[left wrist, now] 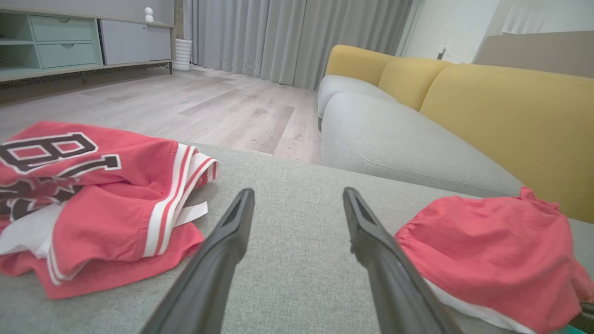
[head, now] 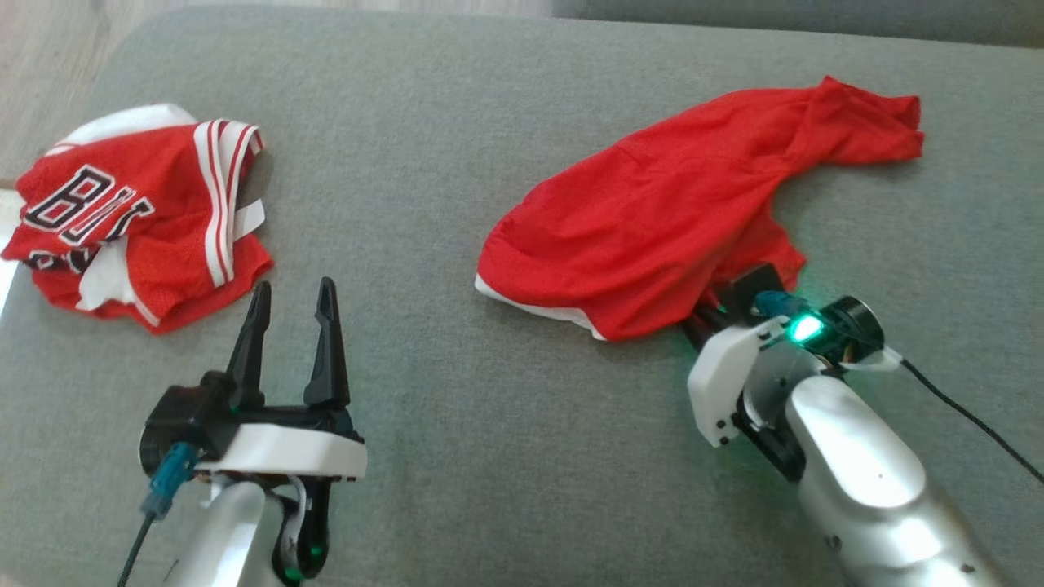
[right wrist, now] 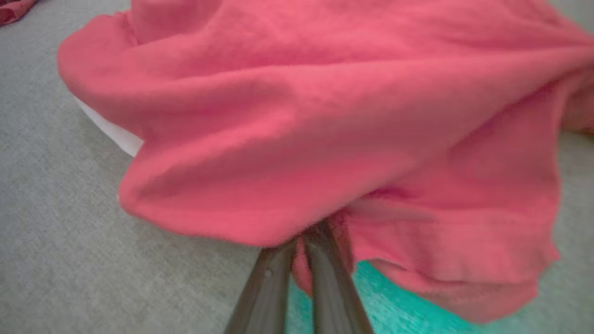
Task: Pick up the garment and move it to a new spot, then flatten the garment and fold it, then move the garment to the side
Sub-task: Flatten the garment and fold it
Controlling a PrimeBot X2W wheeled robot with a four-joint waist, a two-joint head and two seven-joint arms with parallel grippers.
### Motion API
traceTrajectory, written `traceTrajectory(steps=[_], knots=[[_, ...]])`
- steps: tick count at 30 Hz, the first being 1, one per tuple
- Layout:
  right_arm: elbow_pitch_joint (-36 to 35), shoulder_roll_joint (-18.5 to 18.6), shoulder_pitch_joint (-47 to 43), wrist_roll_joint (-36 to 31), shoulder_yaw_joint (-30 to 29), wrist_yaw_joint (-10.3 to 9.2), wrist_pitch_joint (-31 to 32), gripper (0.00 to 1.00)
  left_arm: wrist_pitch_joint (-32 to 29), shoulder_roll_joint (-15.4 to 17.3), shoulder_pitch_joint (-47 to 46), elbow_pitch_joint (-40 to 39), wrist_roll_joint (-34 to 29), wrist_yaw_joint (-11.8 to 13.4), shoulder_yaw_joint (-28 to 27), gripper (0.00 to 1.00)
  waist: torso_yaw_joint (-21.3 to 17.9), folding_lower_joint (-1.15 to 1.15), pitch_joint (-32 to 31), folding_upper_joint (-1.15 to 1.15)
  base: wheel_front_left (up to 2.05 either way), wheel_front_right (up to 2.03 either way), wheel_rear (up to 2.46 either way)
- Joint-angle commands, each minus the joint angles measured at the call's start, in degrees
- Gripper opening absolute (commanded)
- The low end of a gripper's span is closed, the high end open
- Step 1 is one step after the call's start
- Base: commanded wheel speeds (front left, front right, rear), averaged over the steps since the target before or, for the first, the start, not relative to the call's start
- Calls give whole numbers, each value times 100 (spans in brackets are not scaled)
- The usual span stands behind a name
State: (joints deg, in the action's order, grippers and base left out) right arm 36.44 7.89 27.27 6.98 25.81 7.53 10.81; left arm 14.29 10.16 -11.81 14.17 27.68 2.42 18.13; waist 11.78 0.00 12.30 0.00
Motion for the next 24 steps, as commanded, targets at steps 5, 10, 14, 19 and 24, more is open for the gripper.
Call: traceTrajectory(steps=[5, 10, 14, 19, 24], knots=[[-893, 331, -642, -140, -573, -4, -30, 0, 68, 114, -83, -170, -44, 22, -337, 100, -325, 0, -269, 0, 0, 0, 0], [-2089, 639, -1385, -369, -1353, -4, 352, 0, 69, 165, 53, -235, -38, 71, -433, 100, -630, 0, -422, 0, 0, 0, 0], [-2794, 714, -1859, -453, -1863, -4, 467, 98, 69, 204, 158, -319, -25, 113, -478, 100, -809, 0, -472, 0, 0, 0, 0], [-3046, 613, -2180, -547, -2184, -4, 347, 100, 50, 232, 220, -358, -14, 135, -465, 100, -888, 0, -543, 0, 0, 0, 0], [-3325, 244, -2483, -383, -2511, -4, 70, 100, 20, 268, 336, -348, -7, 142, -426, 100, -869, 0, -741, 0, 0, 0, 0]])
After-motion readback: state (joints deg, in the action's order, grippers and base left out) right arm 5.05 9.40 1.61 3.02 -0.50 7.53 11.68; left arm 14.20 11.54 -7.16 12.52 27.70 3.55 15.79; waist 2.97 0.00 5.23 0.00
